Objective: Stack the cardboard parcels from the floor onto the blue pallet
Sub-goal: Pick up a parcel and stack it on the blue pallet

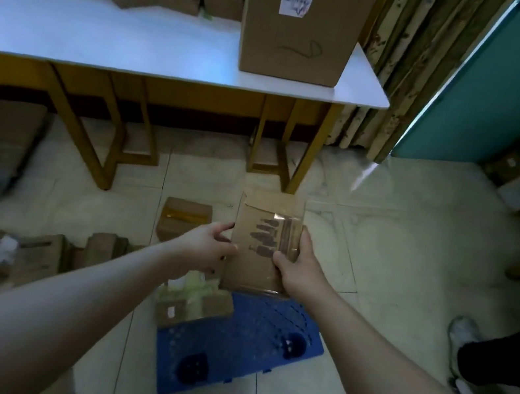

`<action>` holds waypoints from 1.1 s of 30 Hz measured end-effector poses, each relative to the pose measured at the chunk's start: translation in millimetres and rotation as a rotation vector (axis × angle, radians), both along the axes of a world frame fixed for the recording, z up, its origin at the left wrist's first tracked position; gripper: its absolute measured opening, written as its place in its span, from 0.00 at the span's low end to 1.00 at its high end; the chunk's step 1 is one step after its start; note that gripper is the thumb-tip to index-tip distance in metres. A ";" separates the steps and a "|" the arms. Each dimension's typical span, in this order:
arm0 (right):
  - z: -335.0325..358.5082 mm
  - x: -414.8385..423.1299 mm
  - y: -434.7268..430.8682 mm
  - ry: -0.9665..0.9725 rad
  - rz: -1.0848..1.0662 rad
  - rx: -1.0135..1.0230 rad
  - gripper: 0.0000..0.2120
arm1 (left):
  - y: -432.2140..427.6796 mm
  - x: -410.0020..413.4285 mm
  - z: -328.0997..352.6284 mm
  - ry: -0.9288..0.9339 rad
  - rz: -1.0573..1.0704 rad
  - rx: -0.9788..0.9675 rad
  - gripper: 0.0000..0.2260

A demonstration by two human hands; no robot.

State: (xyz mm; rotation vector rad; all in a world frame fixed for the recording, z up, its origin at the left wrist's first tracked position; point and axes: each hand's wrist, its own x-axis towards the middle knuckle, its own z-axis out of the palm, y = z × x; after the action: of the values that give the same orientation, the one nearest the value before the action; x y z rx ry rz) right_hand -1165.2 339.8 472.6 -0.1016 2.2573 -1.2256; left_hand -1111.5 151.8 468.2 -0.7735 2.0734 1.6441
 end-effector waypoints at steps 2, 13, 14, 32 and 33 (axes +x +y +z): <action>-32.8 -21.0 2.8 -0.025 0.042 0.034 0.33 | 0.5 -14.5 -30.4 -0.032 -0.005 -0.073 0.28; -303.6 -132.0 23.3 -0.199 0.210 0.100 0.35 | -0.3 -32.9 -306.3 -0.378 -0.336 -0.723 0.35; -331.2 -135.8 23.1 -0.205 0.220 0.086 0.34 | 2.0 -31.6 -334.1 -0.408 -0.368 -0.731 0.37; -581.6 -133.9 -13.5 -0.203 0.134 0.088 0.27 | -18.3 15.0 -553.5 -0.344 -0.365 -0.869 0.45; -583.2 -136.4 -16.7 -0.208 0.135 0.095 0.28 | -20.6 13.0 -553.7 -0.346 -0.359 -0.866 0.46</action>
State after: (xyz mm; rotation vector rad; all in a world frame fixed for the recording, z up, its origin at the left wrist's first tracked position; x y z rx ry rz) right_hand -1301.6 323.1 -110.6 -0.0849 2.0878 -1.0084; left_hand -1098.5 131.2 -85.5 -0.7823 2.4350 0.3456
